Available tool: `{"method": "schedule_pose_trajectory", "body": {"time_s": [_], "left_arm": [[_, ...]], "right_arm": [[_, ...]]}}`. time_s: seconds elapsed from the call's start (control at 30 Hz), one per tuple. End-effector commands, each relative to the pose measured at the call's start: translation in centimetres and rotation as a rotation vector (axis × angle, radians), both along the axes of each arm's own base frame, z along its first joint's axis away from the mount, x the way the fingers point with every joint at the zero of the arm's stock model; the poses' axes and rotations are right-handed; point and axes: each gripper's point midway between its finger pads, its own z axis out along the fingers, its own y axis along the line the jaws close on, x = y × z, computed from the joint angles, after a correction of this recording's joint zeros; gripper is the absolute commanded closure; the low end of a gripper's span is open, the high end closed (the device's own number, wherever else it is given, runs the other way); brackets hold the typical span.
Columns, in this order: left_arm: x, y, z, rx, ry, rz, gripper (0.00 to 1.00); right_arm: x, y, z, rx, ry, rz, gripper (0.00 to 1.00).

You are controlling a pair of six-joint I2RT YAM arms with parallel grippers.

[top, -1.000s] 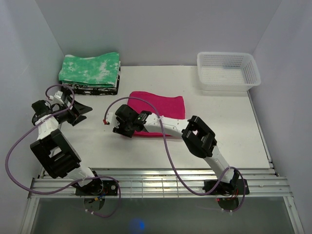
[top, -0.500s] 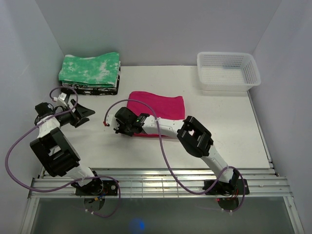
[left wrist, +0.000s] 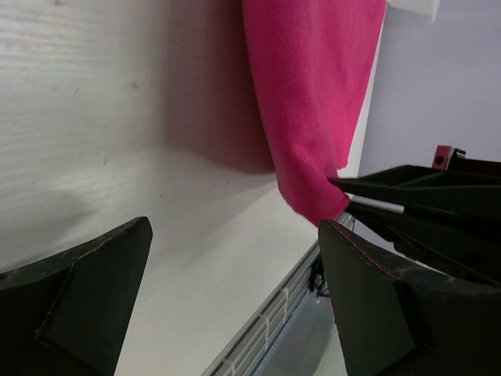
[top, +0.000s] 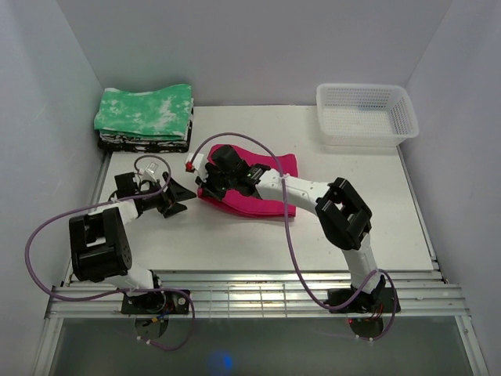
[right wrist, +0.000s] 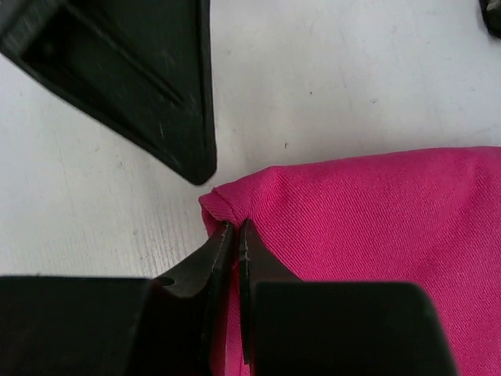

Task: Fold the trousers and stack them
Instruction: Neatly place the folded trousers to the corner

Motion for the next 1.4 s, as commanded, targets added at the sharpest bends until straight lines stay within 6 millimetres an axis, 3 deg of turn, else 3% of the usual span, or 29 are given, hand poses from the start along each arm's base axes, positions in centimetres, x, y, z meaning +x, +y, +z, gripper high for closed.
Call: {"method": "schedule_pose_trajectory", "body": {"time_s": [0.0, 0.17, 0.27, 0.53, 0.73, 0.83, 0.9, 1.07, 1.17, 1.27, 1.3, 1.37], "left_arm": [[2.8, -1.0, 2.0, -0.022, -0.097, 0.091, 0.02], [4.3, -4.7, 3.4, -0.131, -0.101, 0.087, 0.02], [4.9, -5.6, 3.7, -0.185, -0.085, 0.109, 0.02], [4.7, -5.8, 3.4, -0.212, -0.053, 0.129, 0.02], [4.7, -6.5, 0.8, -0.216, 0.035, 0.124, 0.02], [4.5, -7.6, 0.0, -0.219, 0.065, 0.097, 0.02], [3.9, -9.6, -0.2, -0.223, 0.076, 0.046, 0.05], [4.1, -11.7, 0.1, -0.294, 0.106, 0.014, 0.16], [4.6, -12.1, -0.1, -0.326, 0.117, 0.000, 0.30], [4.9, -12.4, 0.0, -0.363, 0.129, -0.006, 0.49], [4.9, -12.5, 0.3, -0.380, 0.131, -0.017, 0.63], [5.3, -12.6, 0.6, -0.384, 0.105, -0.031, 0.77]], "right_arm": [[-0.5, 1.4, 4.0, 0.134, 0.006, 0.027, 0.92], [-0.4, 1.3, 4.3, 0.151, 0.020, 0.018, 0.92], [-0.3, 1.2, 4.0, 0.150, 0.034, 0.008, 0.92], [-0.3, 0.4, 3.5, 0.148, 0.054, -0.004, 0.92], [-0.6, 0.2, 3.5, 0.156, 0.080, -0.014, 0.92], [-0.2, 0.8, 4.5, 0.190, 0.059, -0.012, 0.92], [-0.3, 1.0, 4.5, 0.192, 0.067, -0.008, 0.92], [-0.1, 1.1, 4.6, 0.204, 0.068, -0.017, 0.92], [-0.3, 0.9, 4.3, 0.203, 0.072, -0.017, 0.92], [-0.7, 0.7, 4.7, 0.218, 0.068, -0.008, 0.92], [-0.9, 0.7, 5.1, 0.226, 0.068, 0.002, 0.92], [-1.1, 0.5, 5.3, 0.219, 0.073, 0.007, 0.84]]}}
